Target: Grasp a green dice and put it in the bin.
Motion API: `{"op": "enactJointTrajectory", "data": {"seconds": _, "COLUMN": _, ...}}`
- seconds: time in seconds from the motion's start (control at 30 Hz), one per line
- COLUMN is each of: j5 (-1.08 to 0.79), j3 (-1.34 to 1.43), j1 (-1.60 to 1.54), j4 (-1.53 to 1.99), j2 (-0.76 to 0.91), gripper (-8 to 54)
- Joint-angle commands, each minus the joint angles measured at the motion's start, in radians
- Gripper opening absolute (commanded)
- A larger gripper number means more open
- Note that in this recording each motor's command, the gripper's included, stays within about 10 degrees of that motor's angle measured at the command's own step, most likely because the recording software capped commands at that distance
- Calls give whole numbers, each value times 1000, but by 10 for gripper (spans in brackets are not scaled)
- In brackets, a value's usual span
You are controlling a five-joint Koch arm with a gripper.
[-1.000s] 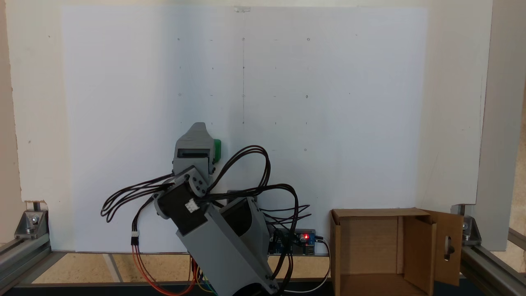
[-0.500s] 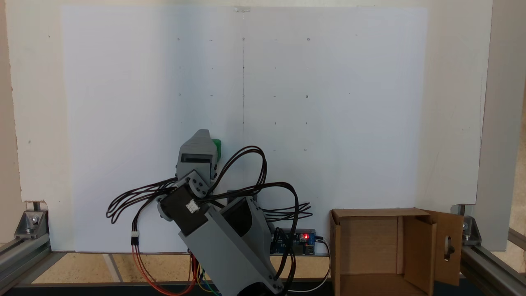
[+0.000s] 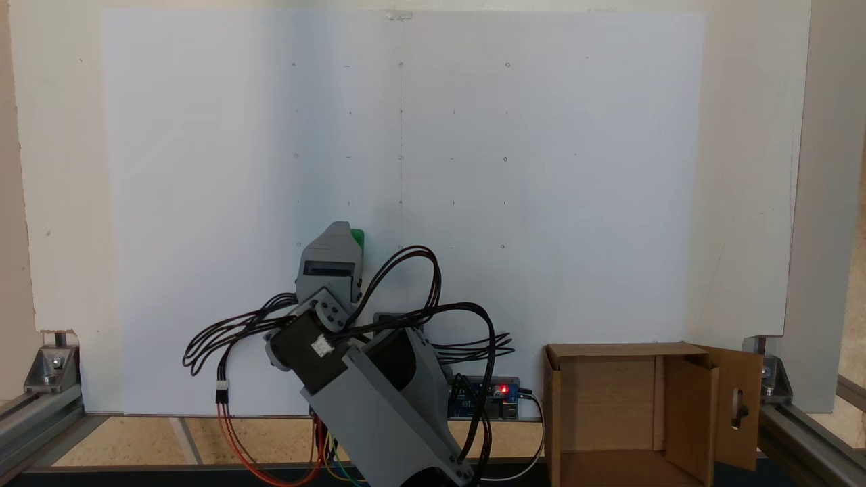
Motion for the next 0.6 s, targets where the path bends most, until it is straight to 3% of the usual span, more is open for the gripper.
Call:
{"op": "enactJointTrajectory", "data": {"seconds": 0.0, "j5": 80, "j3": -21, "j1": -14, "j4": -28, "j2": -14, "gripper": 437}}
{"op": "enactJointTrajectory", "data": {"seconds": 0.57, "j5": 97, "j3": 54, "j1": -18, "j4": -144, "j2": -106, "gripper": 432}}
